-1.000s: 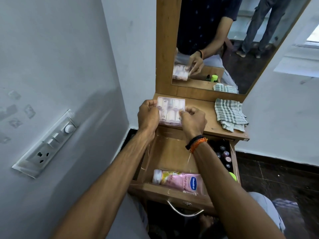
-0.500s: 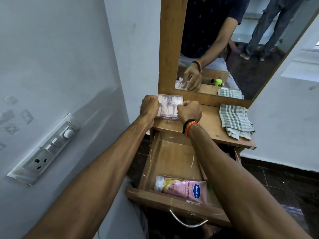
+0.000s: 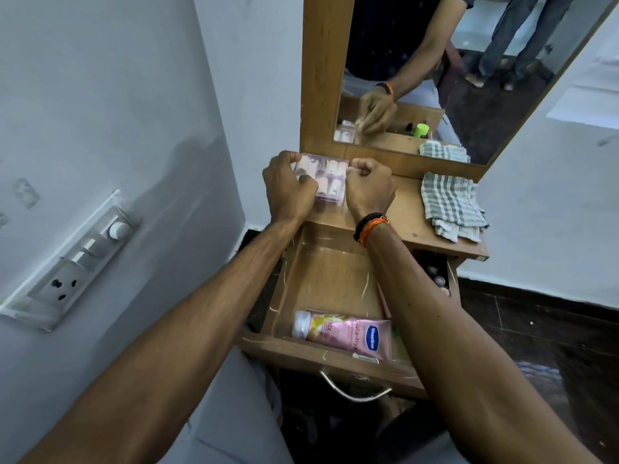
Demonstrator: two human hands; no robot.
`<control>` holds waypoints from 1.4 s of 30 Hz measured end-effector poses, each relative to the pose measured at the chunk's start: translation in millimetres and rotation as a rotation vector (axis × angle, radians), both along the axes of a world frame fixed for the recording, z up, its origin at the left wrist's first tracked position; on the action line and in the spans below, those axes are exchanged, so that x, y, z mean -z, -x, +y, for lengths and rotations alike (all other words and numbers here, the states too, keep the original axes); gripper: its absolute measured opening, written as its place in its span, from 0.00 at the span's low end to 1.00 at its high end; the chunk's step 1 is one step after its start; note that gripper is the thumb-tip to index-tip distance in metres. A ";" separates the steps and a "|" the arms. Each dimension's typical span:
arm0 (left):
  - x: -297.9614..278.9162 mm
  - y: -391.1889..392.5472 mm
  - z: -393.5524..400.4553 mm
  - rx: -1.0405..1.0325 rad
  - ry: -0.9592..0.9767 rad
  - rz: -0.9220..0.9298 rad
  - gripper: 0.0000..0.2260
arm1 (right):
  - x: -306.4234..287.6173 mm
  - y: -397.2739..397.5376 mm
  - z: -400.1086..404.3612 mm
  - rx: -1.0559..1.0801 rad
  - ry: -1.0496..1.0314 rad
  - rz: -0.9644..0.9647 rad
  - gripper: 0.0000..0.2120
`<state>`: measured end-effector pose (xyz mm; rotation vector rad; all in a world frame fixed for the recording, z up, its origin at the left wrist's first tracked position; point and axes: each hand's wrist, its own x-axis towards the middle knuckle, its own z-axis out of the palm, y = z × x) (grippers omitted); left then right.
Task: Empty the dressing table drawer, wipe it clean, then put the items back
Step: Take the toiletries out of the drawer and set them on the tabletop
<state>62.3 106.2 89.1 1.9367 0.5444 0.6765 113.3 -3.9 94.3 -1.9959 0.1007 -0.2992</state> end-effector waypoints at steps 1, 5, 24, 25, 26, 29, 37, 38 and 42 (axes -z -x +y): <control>3.2 6.3 -5.3 -0.008 -0.088 -0.038 0.14 | -2.0 7.0 -4.5 -0.005 0.001 -0.047 0.09; 13.2 34.7 -26.2 0.130 -0.225 -0.158 0.11 | -2.8 33.0 -29.1 -0.034 -0.064 -0.109 0.08; 78.6 98.7 -52.4 1.053 -0.480 0.870 0.28 | 72.8 146.3 -104.4 -0.167 -0.167 0.422 0.08; 78.8 100.7 -54.8 1.052 -0.481 0.871 0.28 | 74.5 148.7 -103.9 -0.168 -0.177 0.425 0.08; 78.4 102.3 -56.8 1.054 -0.478 0.871 0.27 | 75.9 150.8 -103.5 -0.167 -0.184 0.423 0.08; 74.4 105.2 -59.9 1.067 -0.470 0.871 0.21 | 78.4 154.2 -103.0 -0.158 -0.199 0.416 0.08; 67.4 106.5 -52.3 0.969 -0.314 0.717 0.14 | 66.6 154.2 -113.6 -0.103 -0.407 0.292 0.07; 66.0 106.1 -51.0 0.949 -0.268 0.682 0.13 | 64.5 154.7 -115.2 -0.093 -0.435 0.253 0.06; 55.7 103.7 -45.6 0.814 -0.111 0.517 0.14 | 59.4 155.8 -117.1 0.008 -0.462 0.060 0.06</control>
